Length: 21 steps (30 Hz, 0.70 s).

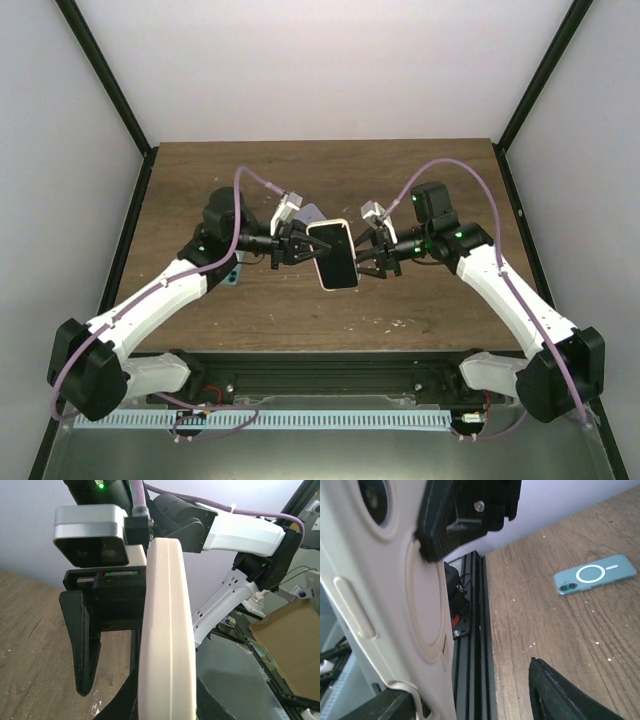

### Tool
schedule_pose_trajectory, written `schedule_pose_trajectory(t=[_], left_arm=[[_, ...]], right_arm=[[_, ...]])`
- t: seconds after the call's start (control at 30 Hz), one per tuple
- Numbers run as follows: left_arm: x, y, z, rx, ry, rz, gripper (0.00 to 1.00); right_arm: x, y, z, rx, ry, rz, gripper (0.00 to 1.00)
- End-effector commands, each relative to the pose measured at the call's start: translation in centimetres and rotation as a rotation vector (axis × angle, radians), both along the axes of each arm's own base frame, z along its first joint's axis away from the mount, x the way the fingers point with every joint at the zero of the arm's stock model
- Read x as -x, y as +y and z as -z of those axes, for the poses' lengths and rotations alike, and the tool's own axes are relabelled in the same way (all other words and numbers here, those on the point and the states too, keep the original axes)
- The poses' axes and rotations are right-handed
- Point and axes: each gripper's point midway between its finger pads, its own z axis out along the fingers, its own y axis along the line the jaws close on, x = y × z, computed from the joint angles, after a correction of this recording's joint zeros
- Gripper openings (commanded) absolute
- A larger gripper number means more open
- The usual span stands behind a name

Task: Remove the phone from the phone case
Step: Remove the phone case from the phone.

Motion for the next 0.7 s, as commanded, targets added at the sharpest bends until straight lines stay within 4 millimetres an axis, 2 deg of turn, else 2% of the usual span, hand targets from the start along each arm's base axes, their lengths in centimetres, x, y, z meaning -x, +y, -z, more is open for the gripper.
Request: schedule_pose_trajectory(t=[0.0,0.17,0.33,0.5,0.57,0.6,0.67], left_arm=[[5.3,-1.0,8.1,-0.216,0.347,0.244,0.0],[4.6,-2.0,8.3,-0.23,0.356,0.244,0.0],[2.7,-3.2,7.6,-0.229,0.341,0.186,0.0],[-1.5,-4.4,8.1,-0.247,0.332,0.005,0.0],[-3.6,-4.6,8.6,-0.25,0.343,-0.089,0.0],[-4.8,-4.7,8.9,-0.249,0.358,-0.149,0.01],[-7.2,-4.9,9.4,-0.235,0.384,-0.266,0.13]], right_arm=[[1.3,-0.1,-8.9,-0.289,-0.29,-0.183,0.56],[1.4,-0.1,-7.5,-0.287,-0.238,-0.198,0.56],[0.7,0.2,-5.2,-0.243,-0.201,-0.151,0.36],[0.9,0.0,-2.5,-0.217,-0.127,-0.145,0.18],[0.5,-0.1,-1.4,-0.207,-0.089,-0.12,0.06],[-0.1,-0.4,-0.3,-0.188,-0.056,-0.077,0.02],[-1.3,-1.1,1.3,-0.172,-0.016,0.003,0.01]])
